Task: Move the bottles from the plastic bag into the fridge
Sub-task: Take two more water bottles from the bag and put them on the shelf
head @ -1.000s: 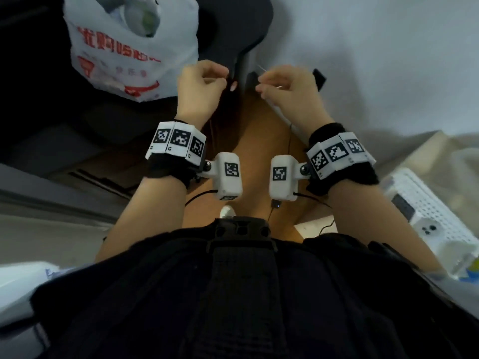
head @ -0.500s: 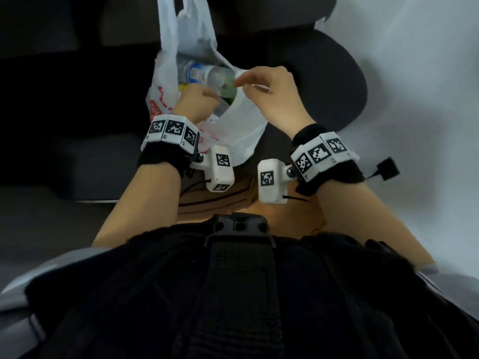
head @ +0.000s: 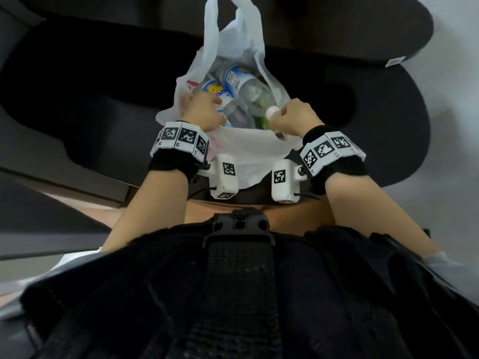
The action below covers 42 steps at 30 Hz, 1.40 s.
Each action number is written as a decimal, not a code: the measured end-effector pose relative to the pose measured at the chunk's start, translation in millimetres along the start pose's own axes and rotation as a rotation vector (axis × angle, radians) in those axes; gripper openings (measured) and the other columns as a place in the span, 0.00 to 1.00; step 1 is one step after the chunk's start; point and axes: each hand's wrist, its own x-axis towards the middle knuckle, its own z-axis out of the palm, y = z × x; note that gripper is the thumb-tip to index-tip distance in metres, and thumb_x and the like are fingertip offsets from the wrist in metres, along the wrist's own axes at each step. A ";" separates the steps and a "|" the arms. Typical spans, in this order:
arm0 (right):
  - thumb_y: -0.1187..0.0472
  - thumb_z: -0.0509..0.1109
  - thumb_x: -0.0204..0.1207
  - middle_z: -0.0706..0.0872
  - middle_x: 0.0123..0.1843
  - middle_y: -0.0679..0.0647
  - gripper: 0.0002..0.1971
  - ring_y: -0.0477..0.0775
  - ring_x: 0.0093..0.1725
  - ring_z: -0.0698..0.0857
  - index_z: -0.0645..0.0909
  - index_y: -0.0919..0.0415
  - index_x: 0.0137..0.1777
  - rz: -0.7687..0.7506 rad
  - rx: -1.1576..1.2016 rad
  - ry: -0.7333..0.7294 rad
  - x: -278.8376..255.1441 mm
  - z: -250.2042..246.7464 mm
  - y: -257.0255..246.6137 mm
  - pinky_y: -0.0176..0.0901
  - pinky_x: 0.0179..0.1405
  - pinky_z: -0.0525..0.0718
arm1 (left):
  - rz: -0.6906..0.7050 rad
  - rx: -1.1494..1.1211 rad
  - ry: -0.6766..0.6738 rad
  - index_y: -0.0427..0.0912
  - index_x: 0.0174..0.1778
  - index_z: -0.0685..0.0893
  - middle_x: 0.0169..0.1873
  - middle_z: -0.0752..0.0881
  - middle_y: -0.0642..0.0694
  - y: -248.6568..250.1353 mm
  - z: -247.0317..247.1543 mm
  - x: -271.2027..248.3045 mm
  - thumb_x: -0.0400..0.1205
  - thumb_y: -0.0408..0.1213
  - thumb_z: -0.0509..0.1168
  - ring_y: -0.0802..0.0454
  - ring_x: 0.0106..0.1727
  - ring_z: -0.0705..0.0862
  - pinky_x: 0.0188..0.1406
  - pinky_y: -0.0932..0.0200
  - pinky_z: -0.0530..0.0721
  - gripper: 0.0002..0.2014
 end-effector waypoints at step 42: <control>0.45 0.63 0.80 0.80 0.66 0.65 0.29 0.62 0.65 0.79 0.73 0.70 0.69 -0.026 -0.169 -0.221 16.6 35.8 -21.3 0.43 0.48 0.70 | 0.518 -0.404 0.547 0.34 0.54 0.82 0.46 0.87 0.49 16.0 -75.1 -7.3 0.64 0.43 0.75 0.55 0.48 0.87 0.45 0.64 0.87 0.26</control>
